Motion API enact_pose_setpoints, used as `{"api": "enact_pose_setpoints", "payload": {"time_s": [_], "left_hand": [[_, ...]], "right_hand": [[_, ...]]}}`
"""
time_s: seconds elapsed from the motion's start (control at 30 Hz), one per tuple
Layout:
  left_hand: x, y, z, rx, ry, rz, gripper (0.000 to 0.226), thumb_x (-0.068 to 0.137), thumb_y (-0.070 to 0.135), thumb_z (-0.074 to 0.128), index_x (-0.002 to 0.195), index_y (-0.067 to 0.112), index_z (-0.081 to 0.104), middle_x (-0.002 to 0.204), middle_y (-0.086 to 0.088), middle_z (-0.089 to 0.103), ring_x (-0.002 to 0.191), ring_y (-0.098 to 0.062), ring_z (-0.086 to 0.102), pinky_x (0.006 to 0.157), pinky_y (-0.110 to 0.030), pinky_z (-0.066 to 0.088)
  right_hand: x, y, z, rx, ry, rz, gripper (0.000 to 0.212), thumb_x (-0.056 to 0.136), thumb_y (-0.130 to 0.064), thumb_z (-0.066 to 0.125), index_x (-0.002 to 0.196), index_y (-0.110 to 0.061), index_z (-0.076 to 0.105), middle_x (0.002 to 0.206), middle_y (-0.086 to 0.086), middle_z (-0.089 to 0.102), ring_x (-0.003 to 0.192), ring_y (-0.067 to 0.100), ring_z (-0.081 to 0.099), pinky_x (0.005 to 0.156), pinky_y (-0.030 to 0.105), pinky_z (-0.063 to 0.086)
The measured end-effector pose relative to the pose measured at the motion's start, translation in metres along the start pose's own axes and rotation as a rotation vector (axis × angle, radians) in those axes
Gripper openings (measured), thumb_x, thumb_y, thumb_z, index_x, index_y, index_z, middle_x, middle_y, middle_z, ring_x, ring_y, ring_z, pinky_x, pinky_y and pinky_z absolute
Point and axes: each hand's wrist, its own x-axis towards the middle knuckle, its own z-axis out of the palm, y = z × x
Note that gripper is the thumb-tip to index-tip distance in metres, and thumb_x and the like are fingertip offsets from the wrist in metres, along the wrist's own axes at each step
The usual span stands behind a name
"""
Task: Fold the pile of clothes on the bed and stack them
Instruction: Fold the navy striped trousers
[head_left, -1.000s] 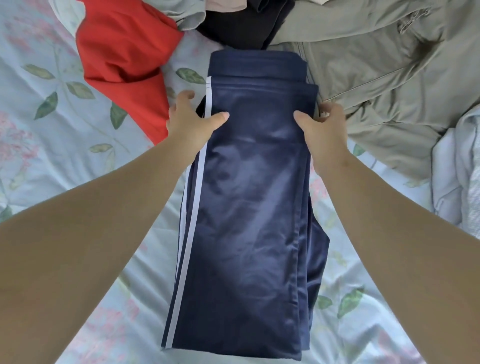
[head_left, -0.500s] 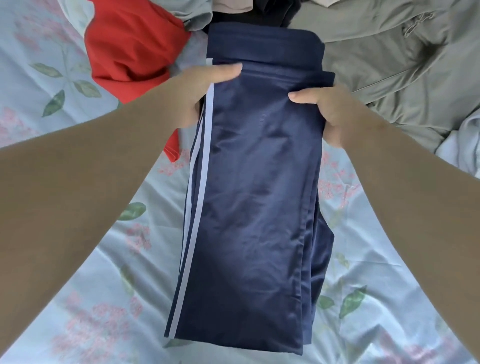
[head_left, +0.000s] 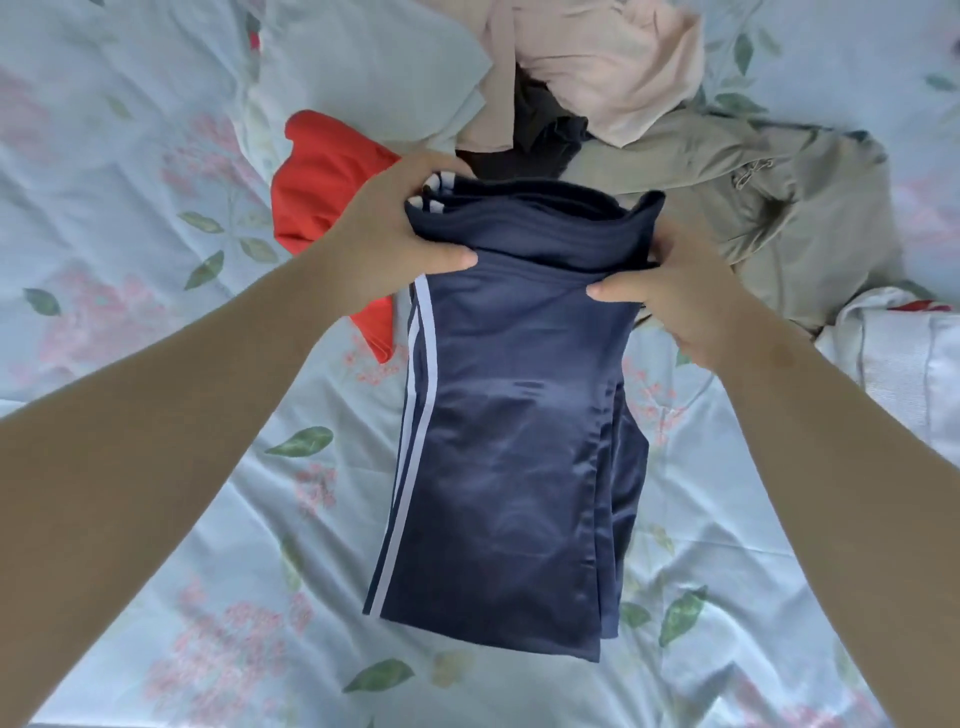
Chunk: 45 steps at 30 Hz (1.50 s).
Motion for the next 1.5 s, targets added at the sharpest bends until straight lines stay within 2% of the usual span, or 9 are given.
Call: {"api": "enact_pose_setpoints", "payload": {"time_s": [0.13, 0.4, 0.57, 0.63, 0.83, 1.03, 1.2, 1.33, 1.5], "left_hand": [[-0.061, -0.011, 0.015, 0.211, -0.04, 0.067, 0.037, 0.064, 0.002, 0.079, 0.09, 0.02, 0.061, 0.087, 0.012, 0.057, 0.078, -0.002, 0.05, 0.074, -0.016, 0.04], [-0.184, -0.065, 0.075, 0.753, -0.274, 0.438, 0.049, 0.034, -0.013, 0.071, 0.072, 0.018, 0.066, 0.076, 0.005, 0.064, 0.074, -0.022, 0.064, 0.076, -0.032, 0.05], [-0.244, -0.1, 0.098, 0.905, -0.527, 0.424, 0.039, 0.045, 0.034, 0.084, 0.081, 0.031, 0.07, 0.091, 0.011, 0.065, 0.09, -0.014, 0.064, 0.087, -0.032, 0.051], [-0.258, -0.106, 0.103, 0.812, -0.447, 0.316, 0.033, 0.063, 0.057, 0.071, 0.083, 0.03, 0.071, 0.098, 0.009, 0.065, 0.099, -0.016, 0.062, 0.095, -0.036, 0.045], [-0.247, -0.087, 0.131, 0.254, 0.15, -0.67, 0.047, 0.085, 0.032, 0.067, 0.125, 0.023, 0.045, 0.111, 0.004, 0.042, 0.096, -0.019, 0.048, 0.08, -0.03, 0.04], [-0.244, -0.083, 0.126, -0.003, 0.179, -0.826, 0.034, 0.087, 0.009, 0.054, 0.107, 0.033, 0.04, 0.071, 0.0, 0.05, 0.051, -0.016, 0.05, 0.044, -0.028, 0.042], [-0.257, -0.081, 0.125, 0.445, 0.077, -0.753, 0.026, 0.091, 0.034, 0.055, 0.117, 0.031, 0.054, 0.139, -0.003, 0.037, 0.122, -0.029, 0.04, 0.097, -0.042, 0.04], [-0.229, -0.079, 0.138, 0.674, 0.131, -0.382, 0.056, 0.09, 0.054, 0.041, 0.143, 0.04, 0.029, 0.156, -0.006, 0.014, 0.141, -0.031, 0.014, 0.108, -0.052, 0.023], [-0.208, -0.12, 0.154, 0.846, -0.228, -0.509, 0.064, 0.09, 0.066, 0.021, 0.144, 0.049, -0.009, 0.153, 0.009, -0.026, 0.143, -0.034, -0.01, 0.111, -0.061, 0.013]], "right_hand": [[-0.056, 0.026, 0.018, -0.15, 0.033, -0.043, 0.054, 0.065, 0.018, 0.066, 0.084, -0.032, 0.062, 0.079, -0.019, 0.065, 0.075, -0.011, 0.058, 0.072, 0.008, 0.043], [-0.155, 0.128, 0.063, -0.92, -0.045, -0.051, 0.044, 0.06, 0.004, 0.054, 0.076, -0.037, 0.05, 0.071, -0.016, 0.051, 0.076, 0.022, 0.051, 0.068, 0.03, 0.035], [-0.211, 0.18, 0.082, -1.089, -0.204, 0.068, 0.059, 0.076, -0.001, 0.055, 0.126, -0.031, 0.052, 0.13, -0.014, 0.048, 0.115, 0.021, 0.044, 0.094, 0.032, 0.031], [-0.218, 0.185, 0.085, -0.979, -0.219, 0.196, 0.057, 0.081, -0.008, 0.052, 0.13, -0.035, 0.046, 0.139, -0.018, 0.036, 0.126, 0.015, 0.033, 0.102, 0.03, 0.024], [-0.216, 0.177, 0.113, -0.866, -0.028, 0.244, 0.054, 0.084, -0.029, 0.063, 0.134, -0.028, 0.043, 0.13, -0.009, 0.04, 0.118, 0.02, 0.043, 0.097, 0.032, 0.04], [-0.216, 0.177, 0.109, -0.892, -0.033, 0.188, 0.041, 0.077, -0.012, 0.059, 0.117, -0.024, 0.059, 0.104, -0.005, 0.05, 0.094, 0.02, 0.053, 0.083, 0.028, 0.038], [-0.23, 0.184, 0.097, -1.042, -0.264, 0.171, 0.037, 0.084, -0.049, 0.053, 0.119, -0.037, 0.054, 0.119, -0.014, 0.044, 0.114, 0.013, 0.039, 0.097, 0.027, 0.024], [-0.198, 0.17, 0.099, -0.762, 0.262, 0.27, 0.054, 0.083, -0.056, 0.056, 0.129, -0.029, 0.049, 0.141, -0.003, 0.038, 0.128, 0.025, 0.034, 0.105, 0.043, 0.027], [-0.156, 0.176, 0.107, -0.611, 0.331, 0.63, 0.098, 0.077, -0.057, 0.065, 0.148, -0.032, 0.004, 0.157, -0.002, -0.001, 0.14, 0.03, 0.013, 0.104, 0.059, 0.025]]}}
